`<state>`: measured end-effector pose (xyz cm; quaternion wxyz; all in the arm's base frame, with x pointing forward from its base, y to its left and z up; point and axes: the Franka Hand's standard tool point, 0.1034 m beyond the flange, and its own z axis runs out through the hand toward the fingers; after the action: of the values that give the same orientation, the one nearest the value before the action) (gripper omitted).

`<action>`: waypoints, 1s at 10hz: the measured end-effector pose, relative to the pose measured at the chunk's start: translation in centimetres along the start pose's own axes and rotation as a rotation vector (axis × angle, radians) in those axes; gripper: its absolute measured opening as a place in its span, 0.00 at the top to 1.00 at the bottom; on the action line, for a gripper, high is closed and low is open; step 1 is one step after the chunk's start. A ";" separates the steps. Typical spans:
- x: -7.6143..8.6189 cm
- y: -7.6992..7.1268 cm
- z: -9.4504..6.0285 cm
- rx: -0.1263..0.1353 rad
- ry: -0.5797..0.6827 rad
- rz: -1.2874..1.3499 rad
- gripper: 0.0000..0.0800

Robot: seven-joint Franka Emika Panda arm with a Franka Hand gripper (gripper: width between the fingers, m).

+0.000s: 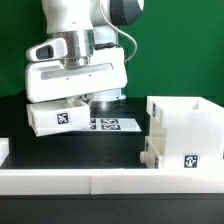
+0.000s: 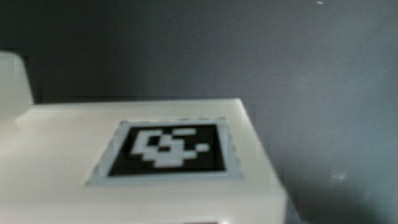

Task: Assemble drawer

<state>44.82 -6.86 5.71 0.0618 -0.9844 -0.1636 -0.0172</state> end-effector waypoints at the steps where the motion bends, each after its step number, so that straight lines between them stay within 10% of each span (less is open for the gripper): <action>1: -0.2 0.2 0.3 -0.001 0.001 -0.135 0.95; 6: 4.7 -0.7 0.9 0.008 -0.049 -0.652 0.95; 10: 4.3 -0.6 1.2 0.021 -0.053 -0.913 0.95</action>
Offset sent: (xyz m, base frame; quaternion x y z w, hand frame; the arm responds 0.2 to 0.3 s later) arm 0.0513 0.0318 0.0083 -0.0096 -0.0408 -0.2270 0.9730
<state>48.74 -4.78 4.78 0.0535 -0.8111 -0.5823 -0.0158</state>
